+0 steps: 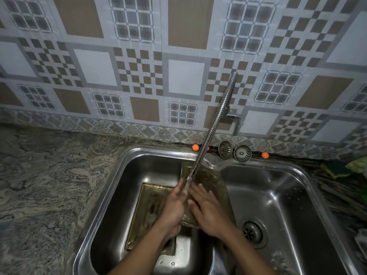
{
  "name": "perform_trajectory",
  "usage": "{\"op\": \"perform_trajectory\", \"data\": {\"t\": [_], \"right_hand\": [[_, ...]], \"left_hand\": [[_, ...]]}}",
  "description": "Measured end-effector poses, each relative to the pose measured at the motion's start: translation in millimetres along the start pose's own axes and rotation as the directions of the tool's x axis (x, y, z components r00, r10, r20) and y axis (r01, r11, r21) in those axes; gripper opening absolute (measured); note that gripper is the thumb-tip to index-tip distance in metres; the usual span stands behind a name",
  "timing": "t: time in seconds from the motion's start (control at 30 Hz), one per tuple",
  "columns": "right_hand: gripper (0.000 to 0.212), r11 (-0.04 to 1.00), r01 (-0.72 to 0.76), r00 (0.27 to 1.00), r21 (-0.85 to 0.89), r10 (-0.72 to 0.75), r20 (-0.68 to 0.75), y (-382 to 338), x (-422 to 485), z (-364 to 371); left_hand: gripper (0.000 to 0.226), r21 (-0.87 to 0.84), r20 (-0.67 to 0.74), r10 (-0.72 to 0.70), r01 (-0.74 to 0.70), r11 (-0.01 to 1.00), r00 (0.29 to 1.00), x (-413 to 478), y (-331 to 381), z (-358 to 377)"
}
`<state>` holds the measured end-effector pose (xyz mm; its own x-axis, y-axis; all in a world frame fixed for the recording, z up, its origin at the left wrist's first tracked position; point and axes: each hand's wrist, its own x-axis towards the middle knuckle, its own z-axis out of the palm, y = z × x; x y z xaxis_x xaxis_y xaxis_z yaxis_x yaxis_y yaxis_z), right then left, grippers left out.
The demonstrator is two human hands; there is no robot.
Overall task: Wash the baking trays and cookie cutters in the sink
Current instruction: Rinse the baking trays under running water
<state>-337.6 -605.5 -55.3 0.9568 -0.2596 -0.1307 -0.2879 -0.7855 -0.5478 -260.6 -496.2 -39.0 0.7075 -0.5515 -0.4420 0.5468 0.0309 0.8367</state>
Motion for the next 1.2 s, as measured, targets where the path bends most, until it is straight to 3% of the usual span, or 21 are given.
{"op": "perform_trajectory", "data": {"t": [0.07, 0.13, 0.27, 0.3, 0.37, 0.4, 0.43, 0.53, 0.57, 0.63, 0.7, 0.73, 0.87, 0.97, 1.03, 1.13, 1.2], "right_hand": [[0.055, 0.980, -0.198, 0.980, 0.007, 0.198, -0.032, 19, 15, -6], [0.053, 0.964, -0.268, 0.962, 0.007, 0.268, -0.053, 24, 28, -8], [0.048, 0.994, 0.010, 1.000, 0.106, -0.009, -0.011, 8, 47, -2], [0.052, 0.995, -0.021, 0.999, 0.097, 0.023, -0.028, 12, 53, -3], [0.068, 0.965, -0.250, 0.959, 0.081, 0.258, -0.113, 23, 63, -11], [0.069, 0.928, -0.370, 0.918, 0.049, 0.373, -0.137, 25, 67, -13], [0.064, 0.918, -0.396, 0.905, 0.038, 0.396, -0.154, 20, 68, -15], [0.052, 0.992, -0.005, 0.983, 0.122, 0.027, -0.181, -3, 61, -6], [0.055, 0.988, 0.039, 0.991, 0.149, -0.019, -0.131, -4, 57, -2], [0.060, 0.984, -0.082, 0.987, 0.156, 0.102, -0.123, 10, 59, 0], [0.063, 0.949, -0.305, 0.943, 0.076, 0.312, -0.117, 15, 54, -2], [0.062, 0.941, -0.332, 0.937, 0.062, 0.337, -0.092, 10, 50, -2], [0.055, 0.989, -0.110, 0.991, 0.101, 0.116, -0.060, -37, 14, 9], [0.070, 0.998, -0.029, 0.993, 0.059, 0.035, -0.113, -31, -18, 16], [0.073, 0.992, -0.085, 0.989, 0.088, 0.095, -0.117, -2, -33, 20], [0.073, 0.915, -0.342, 0.923, 0.216, 0.370, -0.106, 38, -41, 19], [0.064, 0.909, -0.389, 0.907, 0.151, 0.407, -0.110, 35, -37, 16]], "left_hand": [[0.039, 0.040, 0.036, -0.021, 0.019, 0.999, 0.999, -4, -3, 3], [0.039, 0.073, 0.051, -0.034, 0.031, 0.997, 0.998, -6, -7, 4], [0.044, 0.116, 0.108, -0.013, 0.000, 0.993, 0.994, -6, -1, -12], [0.045, 0.124, 0.131, -0.008, -0.008, 0.992, 0.991, -5, 0, -17], [0.046, 0.151, 0.179, -0.012, -0.016, 0.988, 0.984, -7, 4, -20], [0.045, 0.157, 0.189, -0.011, -0.019, 0.987, 0.982, -7, 5, -17], [0.045, 0.161, 0.190, -0.003, -0.028, 0.987, 0.982, -7, 5, -14], [0.041, 0.179, 0.116, 0.052, -0.073, 0.981, 0.992, -2, 6, -7], [0.040, 0.182, 0.083, 0.067, -0.081, 0.980, 0.994, 0, 7, -7], [0.039, 0.159, 0.045, 0.067, -0.073, 0.985, 0.997, 3, 7, -9], [0.040, 0.153, -0.006, 0.074, -0.072, 0.986, 0.997, 4, 7, -8], [0.039, 0.154, -0.023, 0.096, -0.092, 0.984, 0.995, 2, 8, -6], [0.037, 0.118, -0.081, 0.169, -0.159, 0.980, 0.982, 0, 16, 8], [0.041, 0.098, -0.113, 0.173, -0.162, 0.982, 0.978, 3, 17, 13], [0.040, 0.168, -0.147, 0.207, -0.182, 0.969, 0.967, 4, 15, 12], [0.040, 0.181, -0.156, 0.201, -0.172, 0.968, 0.967, 6, 7, 10], [0.040, 0.201, -0.154, 0.202, -0.169, 0.965, 0.967, 5, 8, 15]]}}
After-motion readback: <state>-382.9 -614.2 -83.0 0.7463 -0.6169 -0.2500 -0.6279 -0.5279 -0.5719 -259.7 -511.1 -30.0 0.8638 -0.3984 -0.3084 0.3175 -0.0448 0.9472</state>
